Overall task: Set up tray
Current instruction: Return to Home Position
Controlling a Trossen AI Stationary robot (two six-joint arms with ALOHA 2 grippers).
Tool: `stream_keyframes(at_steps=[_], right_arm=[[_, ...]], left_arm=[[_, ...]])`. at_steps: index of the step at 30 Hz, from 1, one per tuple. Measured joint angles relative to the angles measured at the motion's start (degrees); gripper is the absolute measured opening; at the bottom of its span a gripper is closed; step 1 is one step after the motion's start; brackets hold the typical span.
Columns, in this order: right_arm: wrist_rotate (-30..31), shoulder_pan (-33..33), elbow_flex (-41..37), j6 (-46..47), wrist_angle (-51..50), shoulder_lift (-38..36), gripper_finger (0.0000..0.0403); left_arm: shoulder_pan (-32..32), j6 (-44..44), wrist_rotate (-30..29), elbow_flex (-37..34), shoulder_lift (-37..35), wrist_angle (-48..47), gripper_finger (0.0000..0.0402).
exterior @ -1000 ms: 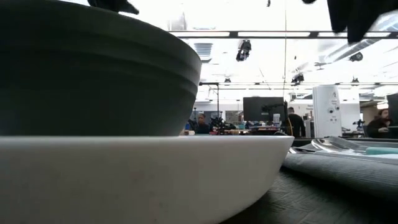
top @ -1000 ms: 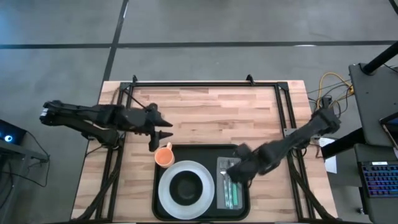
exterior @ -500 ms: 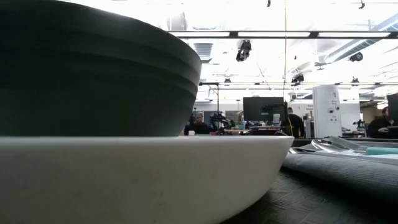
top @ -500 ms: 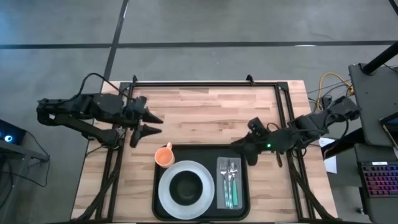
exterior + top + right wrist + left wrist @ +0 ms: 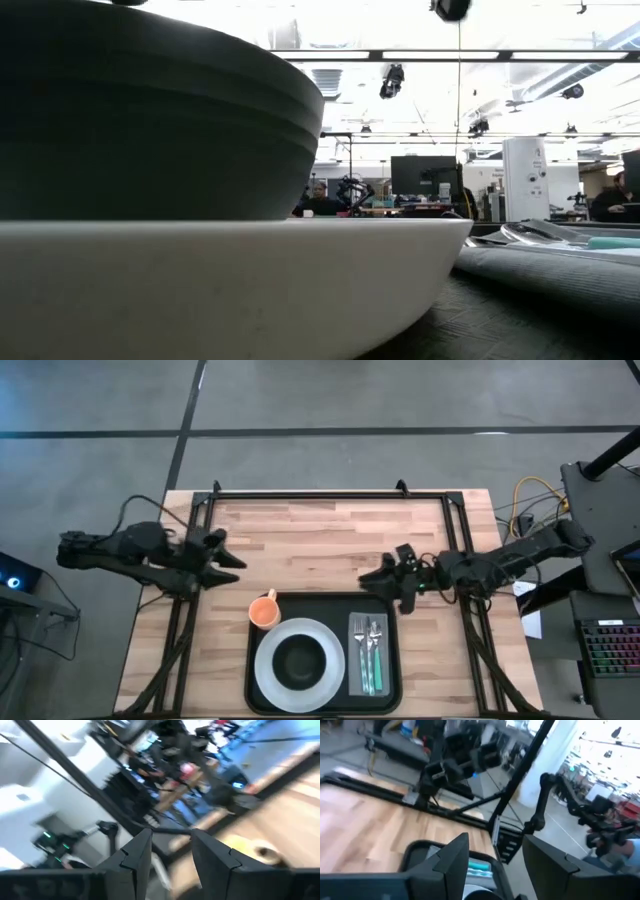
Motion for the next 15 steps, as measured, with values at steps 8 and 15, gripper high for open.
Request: stream_keyframes(at_steps=[8, 15], right_arm=[[0.5, -5.8, -13.2, -2.1, -11.0, -18.4, 0.0123], [0.4, -8.7, -22.0, -8.7, -11.2, -30.3, 0.0128]], left_arm=[[0.0, 2.7, -3.9, -7.8, -16.8, -0.3, 0.0166], [0.0, 4.2, -7.7, -15.1, -27.9, -3.5, 0.0166]])
